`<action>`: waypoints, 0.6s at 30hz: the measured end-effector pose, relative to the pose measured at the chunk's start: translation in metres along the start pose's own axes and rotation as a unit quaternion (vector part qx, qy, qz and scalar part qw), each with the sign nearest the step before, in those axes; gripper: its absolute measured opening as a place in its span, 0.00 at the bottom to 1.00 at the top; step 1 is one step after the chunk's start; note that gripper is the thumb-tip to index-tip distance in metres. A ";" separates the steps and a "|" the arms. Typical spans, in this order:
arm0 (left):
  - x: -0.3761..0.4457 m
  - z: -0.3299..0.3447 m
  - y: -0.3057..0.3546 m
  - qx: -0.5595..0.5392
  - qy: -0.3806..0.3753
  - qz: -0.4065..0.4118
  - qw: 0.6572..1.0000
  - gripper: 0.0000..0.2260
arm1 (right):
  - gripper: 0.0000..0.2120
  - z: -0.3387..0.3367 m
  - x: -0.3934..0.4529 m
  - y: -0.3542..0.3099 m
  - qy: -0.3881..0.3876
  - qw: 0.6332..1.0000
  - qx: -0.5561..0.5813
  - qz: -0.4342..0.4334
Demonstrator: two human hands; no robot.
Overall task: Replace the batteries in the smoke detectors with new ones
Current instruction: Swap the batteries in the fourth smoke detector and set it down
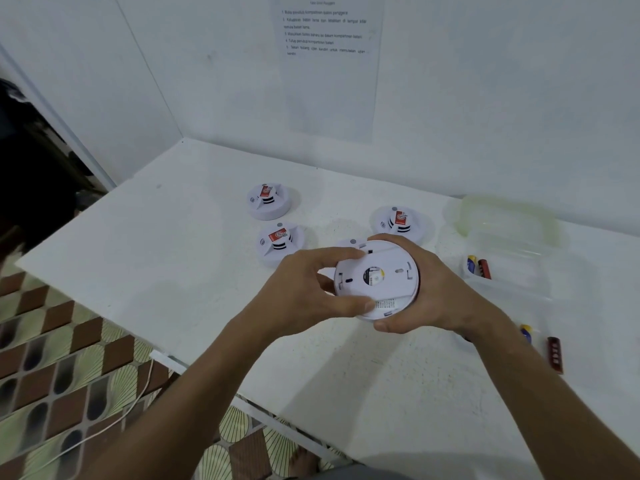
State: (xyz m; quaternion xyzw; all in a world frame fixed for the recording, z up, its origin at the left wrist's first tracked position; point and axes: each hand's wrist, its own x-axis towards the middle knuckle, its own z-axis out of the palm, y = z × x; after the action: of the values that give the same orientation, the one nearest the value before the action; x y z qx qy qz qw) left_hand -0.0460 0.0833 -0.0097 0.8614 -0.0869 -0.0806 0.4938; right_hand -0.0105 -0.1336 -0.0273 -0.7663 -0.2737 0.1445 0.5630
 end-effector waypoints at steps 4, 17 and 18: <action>0.000 -0.003 0.002 -0.013 -0.048 -0.009 0.999 0.30 | 0.44 0.000 -0.002 0.002 -0.025 1.000 -0.006 0.013; -0.006 -0.005 0.001 0.011 -0.033 0.033 0.999 0.30 | 0.46 -0.004 -0.005 0.000 -0.045 0.999 -0.004 0.015; -0.006 -0.003 0.002 0.015 -0.026 0.033 0.999 0.29 | 0.46 -0.003 -0.005 0.001 -0.036 0.999 -0.007 0.011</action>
State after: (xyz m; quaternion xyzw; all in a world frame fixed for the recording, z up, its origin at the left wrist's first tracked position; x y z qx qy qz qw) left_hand -0.0507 0.0865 -0.0060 0.8630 -0.1290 -0.0855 0.4809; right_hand -0.0126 -0.1394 -0.0274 -0.7672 -0.2863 0.1765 0.5462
